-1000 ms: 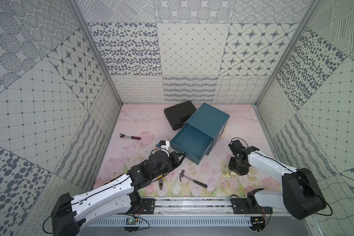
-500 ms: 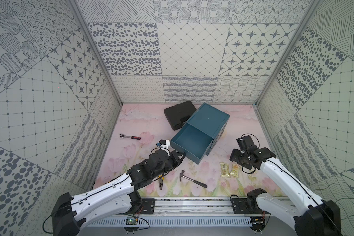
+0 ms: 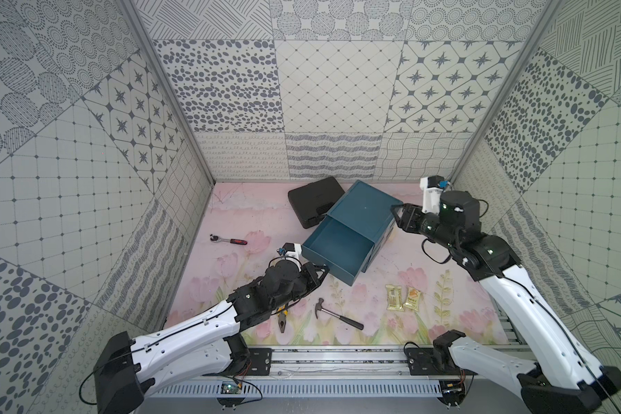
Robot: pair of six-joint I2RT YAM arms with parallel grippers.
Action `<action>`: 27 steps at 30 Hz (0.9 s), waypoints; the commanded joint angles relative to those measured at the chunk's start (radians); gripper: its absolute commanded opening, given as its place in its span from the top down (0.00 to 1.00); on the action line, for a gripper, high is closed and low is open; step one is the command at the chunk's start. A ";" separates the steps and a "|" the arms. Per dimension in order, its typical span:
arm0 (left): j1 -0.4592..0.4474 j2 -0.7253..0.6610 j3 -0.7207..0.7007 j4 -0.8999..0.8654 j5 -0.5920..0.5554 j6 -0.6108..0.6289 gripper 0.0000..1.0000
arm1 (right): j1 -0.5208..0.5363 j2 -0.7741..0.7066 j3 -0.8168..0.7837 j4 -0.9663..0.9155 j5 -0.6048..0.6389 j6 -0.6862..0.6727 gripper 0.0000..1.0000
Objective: Take the cookies out of the drawer
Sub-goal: Close the drawer in the storage box.
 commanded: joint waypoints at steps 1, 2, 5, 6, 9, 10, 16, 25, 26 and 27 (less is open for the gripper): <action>0.001 0.020 0.027 0.080 0.012 0.036 1.00 | 0.044 0.109 0.051 0.015 -0.031 -0.071 0.58; 0.000 0.029 0.036 0.081 0.013 0.039 1.00 | 0.049 0.132 0.056 0.015 -0.030 -0.072 0.59; 0.001 0.057 0.057 0.090 0.015 0.043 1.00 | 0.049 0.182 0.053 0.015 -0.025 -0.072 0.64; 0.000 0.065 0.061 0.096 0.014 0.043 1.00 | 0.050 0.195 0.049 0.013 -0.022 -0.072 0.65; 0.001 0.091 0.075 0.110 0.010 0.043 1.00 | 0.048 0.222 0.039 0.008 -0.019 -0.072 0.68; 0.001 0.100 0.081 0.113 0.008 0.046 1.00 | 0.049 0.230 0.035 0.006 -0.020 -0.071 0.69; 0.001 0.166 0.117 0.144 -0.007 0.051 1.00 | 0.051 0.242 0.008 -0.010 -0.007 -0.062 0.72; 0.001 0.251 0.171 0.182 -0.030 0.063 1.00 | 0.052 0.255 -0.017 -0.044 0.032 -0.061 0.76; 0.002 0.259 0.175 0.184 -0.038 0.068 1.00 | 0.053 0.256 -0.021 -0.048 0.036 -0.061 0.77; 0.004 0.268 0.182 0.189 -0.045 0.073 1.00 | 0.053 0.258 -0.024 -0.050 0.038 -0.061 0.77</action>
